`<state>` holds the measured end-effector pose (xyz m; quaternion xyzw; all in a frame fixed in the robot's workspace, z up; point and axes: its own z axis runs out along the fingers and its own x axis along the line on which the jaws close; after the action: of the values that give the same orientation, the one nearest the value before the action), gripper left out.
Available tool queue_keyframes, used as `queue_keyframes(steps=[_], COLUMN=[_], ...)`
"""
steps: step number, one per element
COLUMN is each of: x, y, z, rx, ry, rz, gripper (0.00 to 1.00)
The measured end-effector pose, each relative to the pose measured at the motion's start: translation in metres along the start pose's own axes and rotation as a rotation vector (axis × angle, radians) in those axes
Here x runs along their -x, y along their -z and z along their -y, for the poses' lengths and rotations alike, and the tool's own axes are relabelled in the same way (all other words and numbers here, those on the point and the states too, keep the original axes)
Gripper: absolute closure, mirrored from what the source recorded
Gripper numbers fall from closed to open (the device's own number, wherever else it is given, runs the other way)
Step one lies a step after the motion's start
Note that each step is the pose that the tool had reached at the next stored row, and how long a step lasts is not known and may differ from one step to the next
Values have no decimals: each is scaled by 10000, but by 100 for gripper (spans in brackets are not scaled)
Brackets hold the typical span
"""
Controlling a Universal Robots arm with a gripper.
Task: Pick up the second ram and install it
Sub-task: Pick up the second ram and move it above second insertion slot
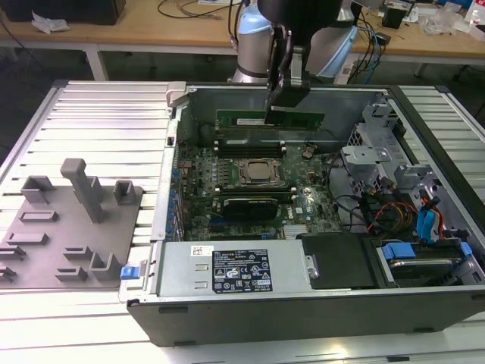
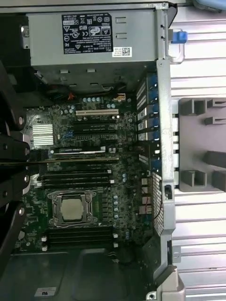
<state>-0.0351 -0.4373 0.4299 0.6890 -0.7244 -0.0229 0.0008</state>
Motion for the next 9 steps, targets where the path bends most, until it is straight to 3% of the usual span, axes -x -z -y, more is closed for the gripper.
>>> queue_keyframes(steps=[7,9], x=[220,312], y=[-24,-37], z=[99,143], rx=[2,5], ry=[0,1], rz=[2,1], gripper=[87,87])
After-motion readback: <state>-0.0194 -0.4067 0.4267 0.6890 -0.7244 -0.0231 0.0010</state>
